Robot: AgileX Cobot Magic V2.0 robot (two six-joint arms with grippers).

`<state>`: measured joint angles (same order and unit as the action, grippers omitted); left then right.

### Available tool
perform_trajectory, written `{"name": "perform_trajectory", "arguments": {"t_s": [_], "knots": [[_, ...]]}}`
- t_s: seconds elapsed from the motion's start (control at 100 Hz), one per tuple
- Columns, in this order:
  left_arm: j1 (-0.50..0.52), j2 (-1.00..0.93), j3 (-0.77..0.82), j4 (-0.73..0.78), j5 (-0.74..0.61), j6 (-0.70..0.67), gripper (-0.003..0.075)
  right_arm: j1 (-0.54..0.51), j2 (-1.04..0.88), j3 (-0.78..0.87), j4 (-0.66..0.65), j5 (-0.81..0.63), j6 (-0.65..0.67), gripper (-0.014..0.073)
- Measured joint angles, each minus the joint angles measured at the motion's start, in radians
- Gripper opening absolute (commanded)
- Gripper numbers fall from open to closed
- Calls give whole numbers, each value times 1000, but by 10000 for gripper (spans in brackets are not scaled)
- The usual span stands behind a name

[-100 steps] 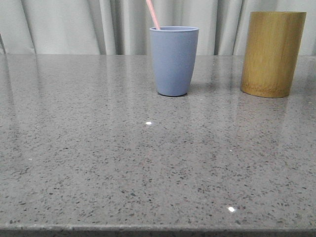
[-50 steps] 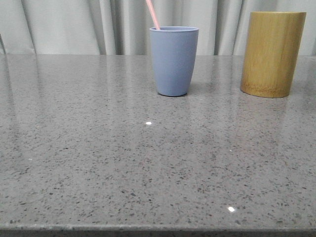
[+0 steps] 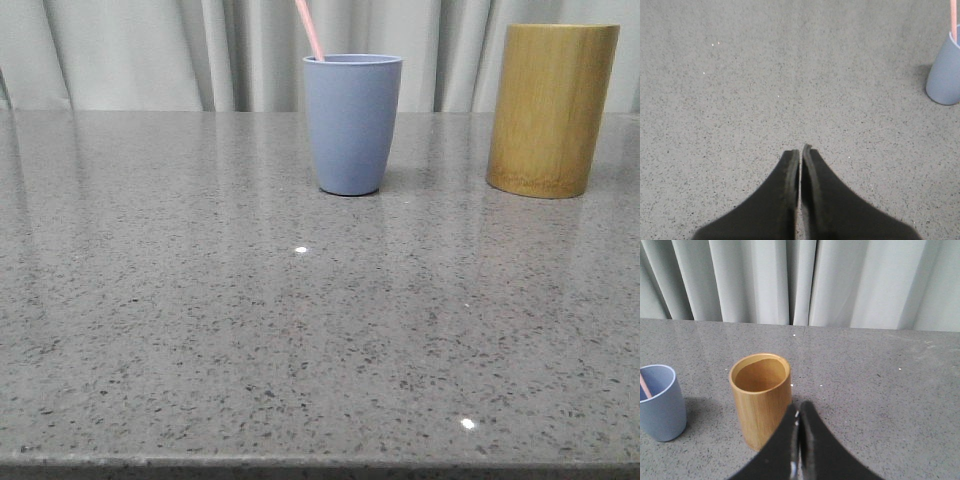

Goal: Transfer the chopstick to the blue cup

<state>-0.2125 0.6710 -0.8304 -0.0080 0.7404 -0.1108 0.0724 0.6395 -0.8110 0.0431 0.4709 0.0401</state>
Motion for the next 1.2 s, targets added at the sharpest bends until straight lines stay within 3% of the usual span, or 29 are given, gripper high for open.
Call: {"name": "perform_trajectory", "arguments": {"t_s": [0.33, 1.2], "knots": [[0, -115, 70, 16, -30, -2, -19, 0, -136, 95, 0, 17, 0, -62], [0, -118, 78, 16, -32, -2, -19, 0, -142, 96, 0, 17, 0, -62]]}}
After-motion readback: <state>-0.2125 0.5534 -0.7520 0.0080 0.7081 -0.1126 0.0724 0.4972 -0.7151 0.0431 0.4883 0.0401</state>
